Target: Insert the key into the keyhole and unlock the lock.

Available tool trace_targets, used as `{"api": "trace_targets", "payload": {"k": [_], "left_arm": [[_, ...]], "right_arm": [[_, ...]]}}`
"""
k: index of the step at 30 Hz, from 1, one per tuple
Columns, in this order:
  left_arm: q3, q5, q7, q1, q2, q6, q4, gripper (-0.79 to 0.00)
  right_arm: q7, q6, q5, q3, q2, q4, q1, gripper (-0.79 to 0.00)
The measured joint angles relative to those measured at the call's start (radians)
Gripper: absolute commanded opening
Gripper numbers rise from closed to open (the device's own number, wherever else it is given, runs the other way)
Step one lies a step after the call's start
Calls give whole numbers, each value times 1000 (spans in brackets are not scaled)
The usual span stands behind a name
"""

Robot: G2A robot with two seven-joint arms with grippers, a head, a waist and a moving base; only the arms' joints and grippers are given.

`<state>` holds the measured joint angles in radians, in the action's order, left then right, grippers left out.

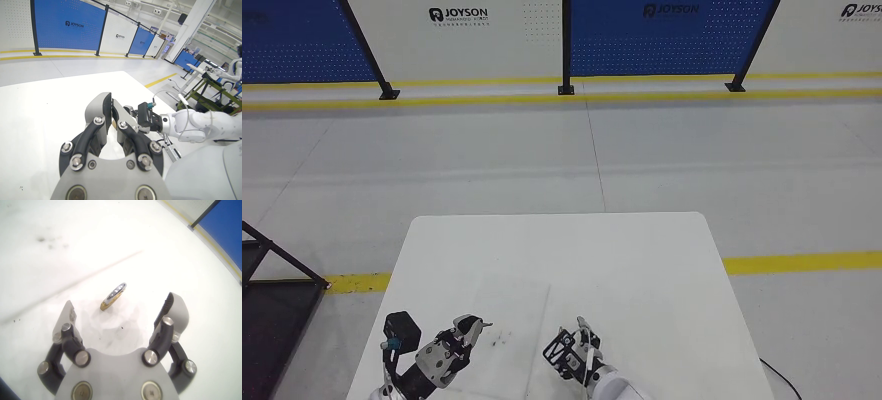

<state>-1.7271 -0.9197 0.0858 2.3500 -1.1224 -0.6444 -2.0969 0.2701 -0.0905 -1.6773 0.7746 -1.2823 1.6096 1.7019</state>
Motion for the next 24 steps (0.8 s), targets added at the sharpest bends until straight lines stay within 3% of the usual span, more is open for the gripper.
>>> {"api": "trace_targets", "payload": {"k": [1,6,15,18,24], "left_arm": [[0,0,0,0,0,0,0,-785],[0,0,0,0,0,0,0,-785],[0,0,0,0,0,0,0,-785],[0,0,0,0,0,0,0,-785],[0,0,0,0,0,0,0,-785]], "right_arm": [[-6,1,7,0,-1,-5,-1,-406],[-28,4,30,3,-2,-18,-1,-505],[-23,39,104,-1,-10,-37,-18,-570],[-19,47,143,-5,-16,-49,-28,-785],[-36,62,210,-9,-23,-60,-41,-785]]}}
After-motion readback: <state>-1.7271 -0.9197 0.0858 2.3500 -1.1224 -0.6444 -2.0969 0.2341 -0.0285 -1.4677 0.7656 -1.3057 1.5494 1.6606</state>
